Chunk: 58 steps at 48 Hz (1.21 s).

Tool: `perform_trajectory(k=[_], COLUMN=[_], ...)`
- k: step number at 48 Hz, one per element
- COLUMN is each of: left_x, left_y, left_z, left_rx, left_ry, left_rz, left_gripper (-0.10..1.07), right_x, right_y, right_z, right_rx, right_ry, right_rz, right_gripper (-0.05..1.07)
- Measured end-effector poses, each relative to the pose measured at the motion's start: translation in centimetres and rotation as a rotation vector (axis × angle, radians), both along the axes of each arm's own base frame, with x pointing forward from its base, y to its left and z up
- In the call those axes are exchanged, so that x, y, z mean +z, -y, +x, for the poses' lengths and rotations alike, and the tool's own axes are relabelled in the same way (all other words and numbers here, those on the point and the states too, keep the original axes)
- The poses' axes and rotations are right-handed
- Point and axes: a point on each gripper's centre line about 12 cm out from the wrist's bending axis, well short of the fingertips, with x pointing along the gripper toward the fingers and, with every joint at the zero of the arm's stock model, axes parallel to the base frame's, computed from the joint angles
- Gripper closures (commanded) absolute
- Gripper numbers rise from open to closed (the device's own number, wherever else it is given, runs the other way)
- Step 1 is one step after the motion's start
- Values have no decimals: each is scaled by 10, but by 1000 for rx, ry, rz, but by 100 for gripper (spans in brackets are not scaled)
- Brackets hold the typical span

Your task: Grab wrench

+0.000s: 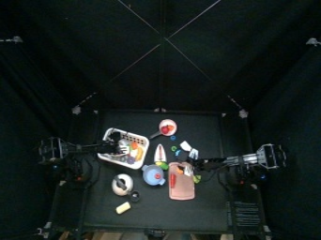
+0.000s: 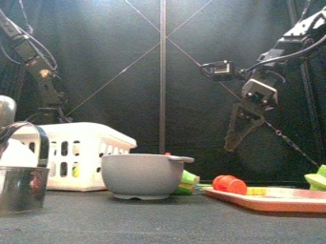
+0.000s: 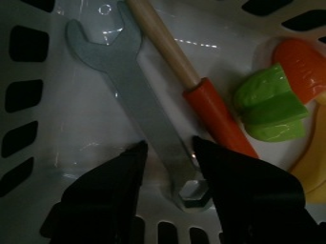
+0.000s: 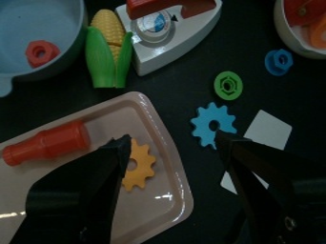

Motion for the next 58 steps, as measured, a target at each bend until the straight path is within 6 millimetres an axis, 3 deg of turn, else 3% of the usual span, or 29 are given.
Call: perform_trajectory(k=[15, 28, 35, 58], left_x=[-4, -5, -3, 36], left_y=[-1, -1, -2, 8], left_z=[0, 1, 2, 19], left_rx=[2, 6, 3, -141], left_ry=[-7, -9, -3, 78], left_rz=[-6, -6, -3, 95], left_gripper=[19, 41, 44, 44], right_x=[0, 0, 0, -2], right_y=[0, 0, 0, 0], right_z=[0, 0, 0, -2], right_rx=[0, 0, 1, 0], right_ry=[0, 0, -2, -6], right_rz=[0, 0, -1, 0], right_gripper=[3, 3, 3, 3])
